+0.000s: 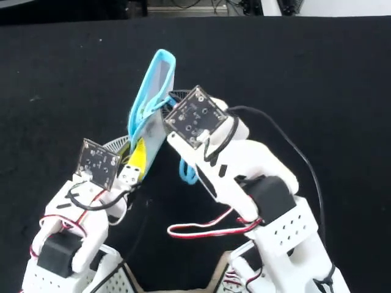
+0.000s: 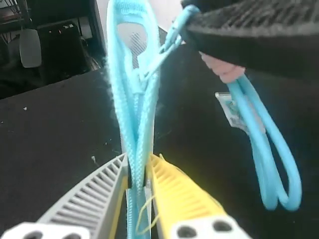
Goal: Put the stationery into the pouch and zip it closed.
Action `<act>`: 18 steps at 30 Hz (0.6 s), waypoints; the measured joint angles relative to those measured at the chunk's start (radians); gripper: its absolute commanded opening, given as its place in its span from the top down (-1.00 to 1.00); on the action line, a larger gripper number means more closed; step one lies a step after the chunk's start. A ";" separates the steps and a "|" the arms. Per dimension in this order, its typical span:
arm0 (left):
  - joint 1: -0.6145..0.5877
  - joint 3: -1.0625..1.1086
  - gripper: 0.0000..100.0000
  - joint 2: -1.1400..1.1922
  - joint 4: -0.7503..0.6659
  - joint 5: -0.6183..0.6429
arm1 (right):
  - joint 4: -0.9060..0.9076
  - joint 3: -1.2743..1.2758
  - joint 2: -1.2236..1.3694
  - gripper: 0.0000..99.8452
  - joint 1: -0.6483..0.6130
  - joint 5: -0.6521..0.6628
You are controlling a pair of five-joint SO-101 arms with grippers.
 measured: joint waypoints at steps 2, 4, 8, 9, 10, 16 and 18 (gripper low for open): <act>0.002 -0.008 0.94 -0.002 0.021 -0.014 | -0.002 0.011 -0.002 0.98 0.000 0.000; 0.002 -0.011 0.94 -0.003 0.032 -0.020 | -0.005 0.018 -0.002 0.98 0.000 -0.005; 0.002 -0.011 0.94 -0.006 0.037 -0.020 | -0.008 0.031 -0.002 0.98 0.003 -0.006; 0.002 -0.011 0.94 -0.005 0.037 -0.020 | -0.017 0.031 -0.002 0.98 0.012 -0.006; 0.002 -0.011 0.94 -0.005 0.035 -0.020 | -0.032 0.034 -0.002 0.98 0.021 -0.006; 0.031 -0.012 0.94 -0.012 0.063 -0.025 | -0.172 0.104 -0.002 0.98 0.087 -0.005; 0.051 -0.012 0.94 -0.012 0.063 -0.025 | -0.204 0.126 -0.002 0.98 0.097 -0.003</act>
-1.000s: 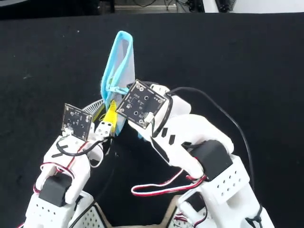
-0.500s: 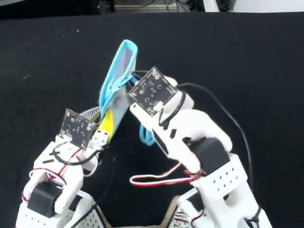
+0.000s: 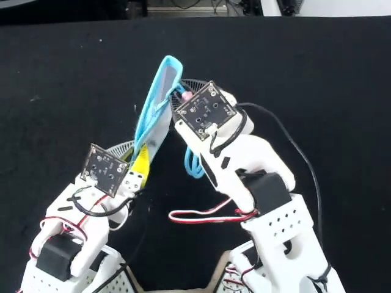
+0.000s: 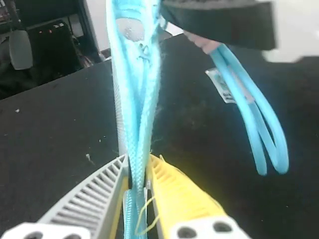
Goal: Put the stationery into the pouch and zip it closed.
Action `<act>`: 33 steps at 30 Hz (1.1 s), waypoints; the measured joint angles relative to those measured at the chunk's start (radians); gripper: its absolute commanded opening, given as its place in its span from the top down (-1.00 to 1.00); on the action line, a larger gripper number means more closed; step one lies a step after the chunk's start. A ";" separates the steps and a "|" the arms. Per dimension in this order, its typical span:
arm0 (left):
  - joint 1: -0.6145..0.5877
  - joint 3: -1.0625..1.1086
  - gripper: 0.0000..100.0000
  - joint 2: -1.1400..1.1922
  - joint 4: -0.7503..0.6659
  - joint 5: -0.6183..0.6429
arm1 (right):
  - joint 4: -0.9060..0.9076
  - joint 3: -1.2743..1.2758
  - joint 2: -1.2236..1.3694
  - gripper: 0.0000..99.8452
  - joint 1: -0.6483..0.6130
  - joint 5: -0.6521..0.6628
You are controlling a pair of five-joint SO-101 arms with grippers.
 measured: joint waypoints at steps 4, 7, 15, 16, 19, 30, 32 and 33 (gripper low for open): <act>0.009 0.000 0.94 0.000 0.000 0.000 | -0.058 0.034 0.000 0.98 0.005 0.000; 0.011 0.000 0.94 0.000 0.000 -0.002 | -0.100 0.038 0.002 0.98 0.025 0.000; 0.011 0.000 0.94 0.000 0.000 -0.002 | -0.149 0.009 0.126 0.98 0.118 -0.003; 0.011 0.000 0.94 0.000 0.000 -0.002 | -0.150 -0.012 0.160 0.98 0.130 -0.003; 0.011 0.000 0.94 0.000 0.000 -0.002 | -0.153 -0.078 0.244 0.98 0.166 -0.005; 0.011 -0.002 0.94 0.009 -0.002 -0.003 | -0.152 -0.259 0.457 0.98 0.206 -0.087; 0.011 -0.002 0.94 0.011 -0.003 -0.003 | -0.152 -0.279 0.485 0.98 0.204 -0.098; 0.011 -0.002 0.94 0.011 -0.003 -0.003 | -0.152 -0.284 0.493 0.98 0.204 -0.106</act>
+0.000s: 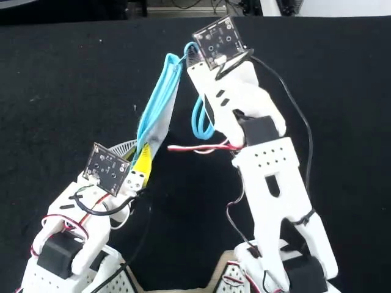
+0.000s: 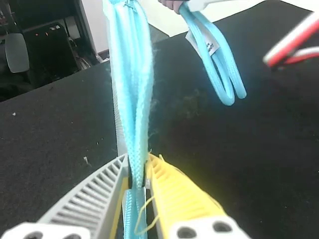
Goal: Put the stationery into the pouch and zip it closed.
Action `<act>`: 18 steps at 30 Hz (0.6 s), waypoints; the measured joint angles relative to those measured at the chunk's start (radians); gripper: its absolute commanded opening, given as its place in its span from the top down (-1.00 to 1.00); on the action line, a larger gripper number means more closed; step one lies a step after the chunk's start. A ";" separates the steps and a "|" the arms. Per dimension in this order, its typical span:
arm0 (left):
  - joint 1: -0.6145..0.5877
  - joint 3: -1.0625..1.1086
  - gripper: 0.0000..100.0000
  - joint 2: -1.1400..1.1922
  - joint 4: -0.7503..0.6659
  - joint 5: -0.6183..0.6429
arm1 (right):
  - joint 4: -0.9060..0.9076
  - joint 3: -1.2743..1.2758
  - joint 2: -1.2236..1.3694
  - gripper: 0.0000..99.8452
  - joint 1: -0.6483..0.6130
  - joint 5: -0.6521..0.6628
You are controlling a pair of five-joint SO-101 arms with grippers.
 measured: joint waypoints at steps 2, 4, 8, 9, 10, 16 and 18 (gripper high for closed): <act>0.000 0.000 0.94 0.000 0.000 0.000 | 0.012 -0.005 0.003 0.98 0.000 -0.006; 0.000 0.000 0.94 0.000 0.000 0.000 | 0.040 -0.015 0.003 0.98 0.000 -0.011; 0.000 0.000 0.94 -0.003 0.002 0.000 | 0.112 -0.026 -0.018 0.98 0.002 -0.012; 0.000 0.000 0.94 -0.005 0.002 0.000 | 0.133 -0.029 -0.031 0.97 0.003 -0.012; 0.000 0.000 0.94 -0.005 0.002 0.000 | 0.153 -0.029 -0.044 0.97 0.003 -0.012; 0.000 0.000 0.94 -0.012 0.021 0.000 | 0.308 -0.028 -0.150 0.73 -0.021 -0.012; 0.000 0.000 0.94 -0.012 0.025 0.000 | 0.385 -0.028 -0.192 0.63 -0.054 -0.012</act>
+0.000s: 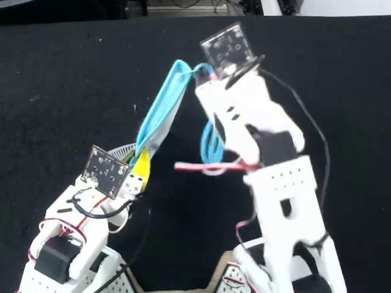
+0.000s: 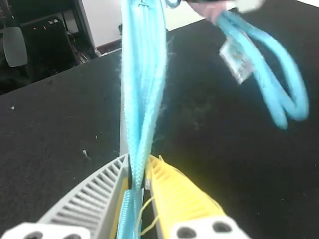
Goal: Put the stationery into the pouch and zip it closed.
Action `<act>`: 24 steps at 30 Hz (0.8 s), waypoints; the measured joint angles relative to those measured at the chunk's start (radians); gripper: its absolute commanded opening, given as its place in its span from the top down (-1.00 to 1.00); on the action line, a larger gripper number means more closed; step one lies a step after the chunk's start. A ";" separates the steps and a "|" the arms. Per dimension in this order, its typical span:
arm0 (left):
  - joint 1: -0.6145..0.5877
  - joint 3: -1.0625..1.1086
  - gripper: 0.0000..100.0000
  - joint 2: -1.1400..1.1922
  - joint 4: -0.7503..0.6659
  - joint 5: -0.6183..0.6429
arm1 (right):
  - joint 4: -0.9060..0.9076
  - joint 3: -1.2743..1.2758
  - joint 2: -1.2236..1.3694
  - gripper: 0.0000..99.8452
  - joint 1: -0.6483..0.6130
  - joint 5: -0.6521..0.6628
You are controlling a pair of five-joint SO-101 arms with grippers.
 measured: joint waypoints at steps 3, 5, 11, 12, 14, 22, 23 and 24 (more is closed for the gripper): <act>0.000 0.000 0.94 0.000 0.002 0.000 | 0.094 0.002 -0.055 0.62 -0.068 0.002; -0.002 0.000 0.94 0.000 0.002 0.002 | 0.121 0.002 -0.092 0.66 -0.110 0.002; -0.002 0.000 0.94 0.000 0.002 0.002 | 0.213 0.002 -0.226 0.69 -0.204 0.002; -0.002 0.000 0.94 0.000 0.002 0.002 | 0.239 0.002 -0.256 0.69 -0.221 0.002; -0.002 0.000 0.94 0.000 0.002 0.002 | 0.296 0.002 -0.316 0.69 -0.252 0.002; -0.002 0.000 0.94 0.000 -0.012 0.002 | 0.324 0.278 -0.555 0.68 -0.404 0.002; -0.002 0.000 0.94 0.000 -0.012 0.002 | 0.301 0.318 -0.585 0.68 -0.420 0.003; -0.002 0.000 0.94 0.000 -0.012 0.002 | 0.276 0.358 -0.612 0.68 -0.431 -0.002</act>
